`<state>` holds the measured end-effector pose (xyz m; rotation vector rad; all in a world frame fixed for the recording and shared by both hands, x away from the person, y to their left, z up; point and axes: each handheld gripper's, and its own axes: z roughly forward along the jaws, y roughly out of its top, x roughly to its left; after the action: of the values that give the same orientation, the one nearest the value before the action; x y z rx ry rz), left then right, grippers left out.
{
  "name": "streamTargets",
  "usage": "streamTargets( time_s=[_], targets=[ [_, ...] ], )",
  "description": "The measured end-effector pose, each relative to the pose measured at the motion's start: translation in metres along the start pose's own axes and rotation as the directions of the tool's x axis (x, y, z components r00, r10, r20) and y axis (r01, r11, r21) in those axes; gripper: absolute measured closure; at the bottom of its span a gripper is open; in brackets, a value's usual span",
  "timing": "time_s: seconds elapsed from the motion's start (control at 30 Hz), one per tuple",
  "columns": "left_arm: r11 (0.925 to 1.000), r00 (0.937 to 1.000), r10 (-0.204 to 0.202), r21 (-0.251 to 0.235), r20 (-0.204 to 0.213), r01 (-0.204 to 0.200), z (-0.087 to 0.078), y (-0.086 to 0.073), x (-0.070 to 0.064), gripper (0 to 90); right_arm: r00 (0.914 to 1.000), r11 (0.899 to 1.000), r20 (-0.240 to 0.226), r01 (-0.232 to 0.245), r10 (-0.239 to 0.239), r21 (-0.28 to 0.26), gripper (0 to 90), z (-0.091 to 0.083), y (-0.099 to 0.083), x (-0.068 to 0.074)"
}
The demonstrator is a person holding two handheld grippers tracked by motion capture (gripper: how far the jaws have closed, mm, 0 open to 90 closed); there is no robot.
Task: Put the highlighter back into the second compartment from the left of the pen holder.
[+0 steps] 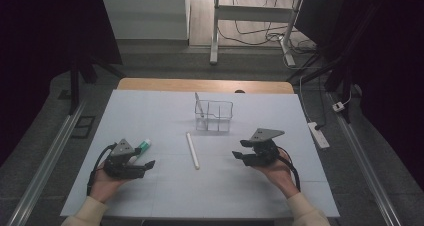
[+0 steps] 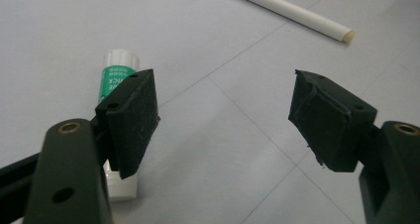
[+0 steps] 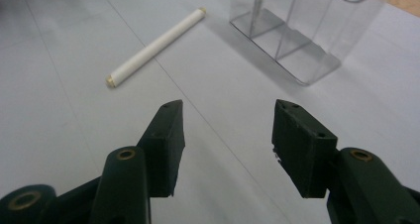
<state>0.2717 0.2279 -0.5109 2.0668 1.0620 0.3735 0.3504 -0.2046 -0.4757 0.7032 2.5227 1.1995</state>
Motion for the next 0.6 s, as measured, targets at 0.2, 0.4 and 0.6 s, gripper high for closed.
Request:
streamTargets(
  time_s=[0.2, 0.4, 0.6],
  targets=[
    [1.0000, 1.0000, 0.006, 0.003, 0.004, -0.006, 0.001, 0.000, -0.001, 26.7, 0.9999, 1.000, -0.011, 0.004, -0.004, 0.020, 45.1, 0.013, 0.016, 0.006],
    [1.0000, 1.0000, 0.002, 0.005, 0.006, -0.002, 0.001, -0.001, -0.001, 26.7, 0.9994, 0.999, -0.026, 0.022, -0.021, 0.046, 43.7, 0.027, 0.030, 0.015],
    [1.0000, 1.0000, 0.003, 0.004, 0.007, -0.003, 0.001, -0.002, -0.002, 26.7, 0.9987, 0.997, -0.043, 0.031, -0.028, 0.066, 41.4, 0.042, 0.040, 0.021]
  ],
)
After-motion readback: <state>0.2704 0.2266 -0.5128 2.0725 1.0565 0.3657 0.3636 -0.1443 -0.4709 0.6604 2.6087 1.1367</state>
